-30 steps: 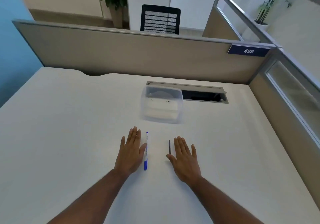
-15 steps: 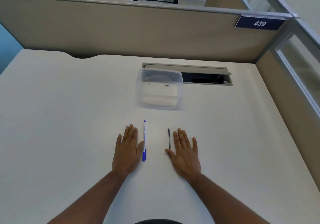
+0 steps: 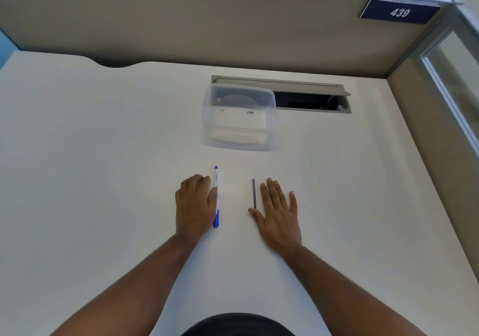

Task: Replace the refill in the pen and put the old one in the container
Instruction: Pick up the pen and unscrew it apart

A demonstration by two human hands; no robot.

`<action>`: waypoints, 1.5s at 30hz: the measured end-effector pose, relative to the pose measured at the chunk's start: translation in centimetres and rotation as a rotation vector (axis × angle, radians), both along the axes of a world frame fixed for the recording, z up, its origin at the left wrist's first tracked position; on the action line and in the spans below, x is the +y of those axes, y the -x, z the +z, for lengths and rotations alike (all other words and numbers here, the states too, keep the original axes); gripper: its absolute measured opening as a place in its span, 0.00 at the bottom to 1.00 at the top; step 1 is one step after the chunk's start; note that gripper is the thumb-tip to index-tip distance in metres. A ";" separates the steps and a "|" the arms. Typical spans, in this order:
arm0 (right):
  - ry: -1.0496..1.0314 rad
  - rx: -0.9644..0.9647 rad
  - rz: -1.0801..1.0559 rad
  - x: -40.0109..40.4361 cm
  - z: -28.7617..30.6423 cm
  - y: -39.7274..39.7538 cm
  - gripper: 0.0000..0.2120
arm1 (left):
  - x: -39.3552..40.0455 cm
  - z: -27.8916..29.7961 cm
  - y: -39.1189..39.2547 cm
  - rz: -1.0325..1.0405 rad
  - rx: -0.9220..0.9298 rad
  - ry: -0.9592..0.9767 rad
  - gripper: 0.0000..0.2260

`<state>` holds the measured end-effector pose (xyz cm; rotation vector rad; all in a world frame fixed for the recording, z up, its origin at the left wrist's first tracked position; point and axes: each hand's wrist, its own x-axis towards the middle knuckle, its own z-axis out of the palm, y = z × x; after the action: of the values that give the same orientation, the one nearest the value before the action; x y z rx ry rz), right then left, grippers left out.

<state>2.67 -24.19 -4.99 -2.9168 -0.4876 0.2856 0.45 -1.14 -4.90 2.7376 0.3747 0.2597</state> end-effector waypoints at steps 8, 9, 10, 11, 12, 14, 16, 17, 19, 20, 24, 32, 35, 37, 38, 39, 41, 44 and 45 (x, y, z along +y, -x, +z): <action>-0.213 -0.142 -0.143 2.2 0.2 0.1 0.29 | -1.5 1.0 -2.6 0.073 0.068 0.159 0.09; -0.249 -0.171 -0.136 2.9 0.4 0.2 0.26 | -1.8 1.3 -2.8 0.067 0.067 0.163 0.07; -0.276 -0.202 -0.112 3.5 0.6 0.3 0.24 | -2.0 1.5 -3.0 0.058 0.063 0.145 0.04; -0.299 -0.232 -0.078 4.0 0.9 0.5 0.22 | -2.1 1.5 -3.2 0.049 0.063 0.110 0.02; -0.323 -0.259 -0.045 4.5 1.1 0.6 0.20 | -2.3 1.8 -3.4 0.047 0.077 0.077 0.01; -0.380 -0.280 -0.001 5.5 1.6 0.7 0.16 | -2.4 1.9 -3.9 0.073 0.134 0.090 0.02; -0.447 -0.237 0.018 6.4 2.1 0.5 0.15 | -2.5 2.0 -4.5 0.122 0.181 0.235 0.04; -0.482 -0.196 0.016 6.9 2.4 0.4 0.14 | -2.4 2.3 -4.8 0.154 0.204 0.340 0.06; -0.532 -0.086 -0.038 7.8 3.1 0.2 0.14 | -2.3 2.9 -5.4 0.210 0.243 0.632 0.09; -0.550 -0.026 -0.088 8.2 3.5 0.1 0.14 | -2.2 3.4 -5.6 0.228 0.255 0.810 0.10; -0.601 0.116 -0.194 8.9 4.6 -0.6 0.12 | -1.6 4.8 -6.0 0.278 0.316 1.367 0.08; -0.688 0.251 -0.355 8.9 5.2 -1.0 0.10 | -0.7 4.6 -6.0 0.343 0.235 1.599 0.13; -0.871 0.530 -0.494 9.3 5.6 -1.1 0.11 | -0.5 4.7 -6.0 0.331 0.206 1.649 0.14; -1.030 0.713 -0.600 9.4 6.0 -1.3 0.12 | -0.6 4.9 -5.9 0.301 0.213 1.699 0.15; -1.075 0.778 -0.626 9.5 6.2 -1.4 0.13 | -0.7 4.9 -5.8 0.290 0.228 1.718 0.16; -1.095 0.824 -0.634 9.5 6.3 -1.4 0.15 | -0.7 4.8 -5.8 0.286 0.247 1.728 0.16; -1.078 0.847 -0.626 9.3 6.3 -1.2 0.16 | -0.8 4.8 -5.7 0.294 0.279 1.723 0.16; -0.992 0.751 -0.587 9.0 6.1 -1.2 0.15 | -1.0 4.8 -5.7 0.352 0.258 1.695 0.13; -0.972 0.720 -0.583 8.9 6.0 -1.3 0.15 | -1.2 4.7 -5.8 0.385 0.242 1.688 0.13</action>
<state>3.93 -15.28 1.05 -1.7240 0.2832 0.7103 6.20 -2.31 -0.16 1.0170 0.7202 -0.2385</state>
